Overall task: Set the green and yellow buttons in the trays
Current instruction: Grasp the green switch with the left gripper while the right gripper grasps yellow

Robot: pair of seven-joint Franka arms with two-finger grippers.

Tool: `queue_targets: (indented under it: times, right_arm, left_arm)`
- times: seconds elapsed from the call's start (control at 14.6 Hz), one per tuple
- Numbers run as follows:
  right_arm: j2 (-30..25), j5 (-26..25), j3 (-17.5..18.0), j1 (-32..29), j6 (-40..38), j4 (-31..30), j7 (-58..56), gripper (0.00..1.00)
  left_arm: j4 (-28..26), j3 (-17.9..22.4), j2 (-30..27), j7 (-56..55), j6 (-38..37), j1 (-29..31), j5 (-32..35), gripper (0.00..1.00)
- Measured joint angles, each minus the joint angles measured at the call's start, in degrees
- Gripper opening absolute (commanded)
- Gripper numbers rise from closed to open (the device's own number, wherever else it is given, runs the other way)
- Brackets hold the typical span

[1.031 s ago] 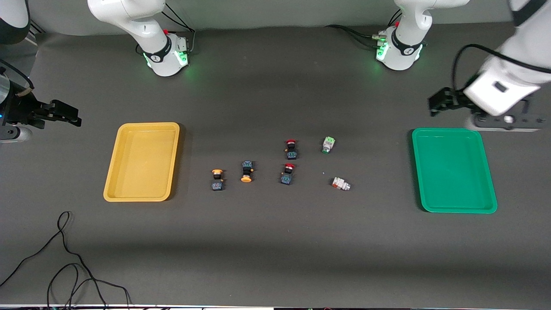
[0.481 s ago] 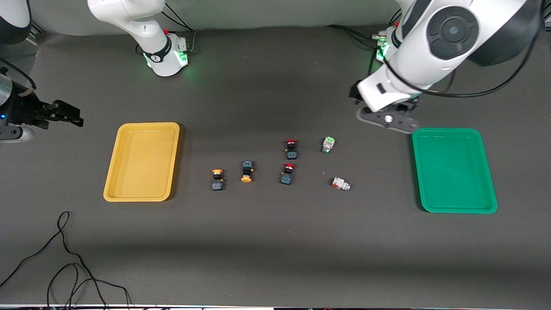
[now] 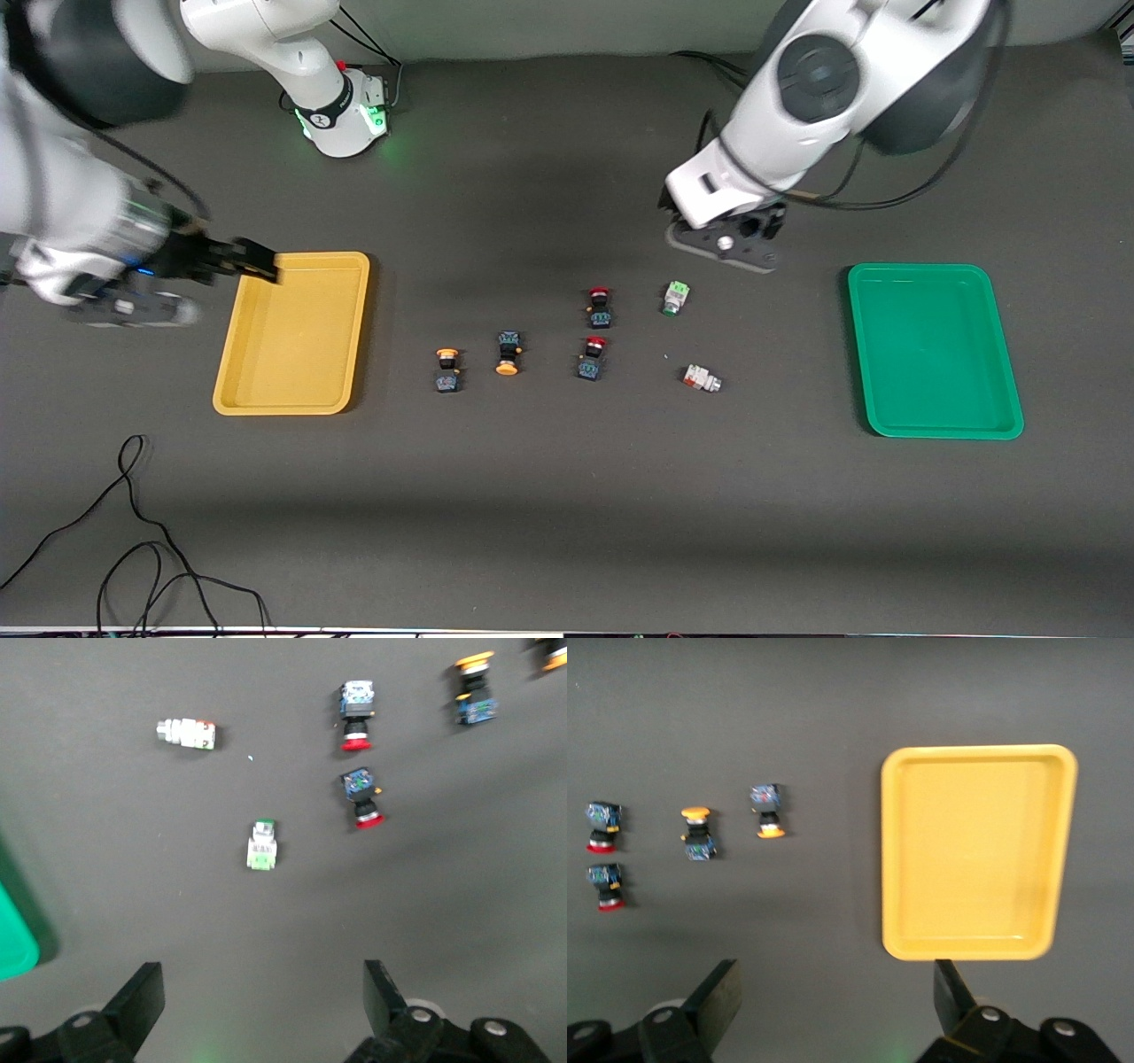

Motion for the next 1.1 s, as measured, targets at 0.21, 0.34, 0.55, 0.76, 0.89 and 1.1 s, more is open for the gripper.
queue_targets:
  times: [0.21, 0.34, 0.55, 0.76, 0.89, 1.1]
  right_arm:
    - [2.7, 0.0, 0.0, 3.0, 10.3, -5.1, 1.6, 0.97]
    - [4.1, 0.0, 0.0, 4.0, 17.0, -9.3, 2.1, 0.97]
    - [8.4, 0.0, 0.1, 5.7, 24.7, -12.0, 4.8, 0.97]
    - [14.5, 0.1, 0.1, 7.1, 32.0, -12.3, 6.1, 0.97]
    - [18.7, 2.3, 0.2, 7.3, 36.4, -12.4, 6.2, 0.97]
    - [24.3, 4.3, 0.3, 8.6, 41.8, -12.3, 6.2, 0.97]
  left_arm:
    - [-9.8, 0.2, 1.1, -0.2, 11.9, -0.5, 2.4, 1.00]
    - [-14.0, 0.6, 2.8, -0.7, 18.2, -0.4, 5.2, 1.00]
    - [-17.6, 0.7, 6.7, -3.2, 26.5, -0.4, 6.8, 1.00]
    - [-19.6, 0.7, 11.6, -7.2, 34.6, -0.5, 9.5, 1.00]
    - [-20.2, 0.5, 14.5, -9.6, 38.5, -1.3, 9.9, 1.00]
    - [-20.4, 0.4, 17.6, -14.4, 41.9, -4.1, 10.6, 0.99]
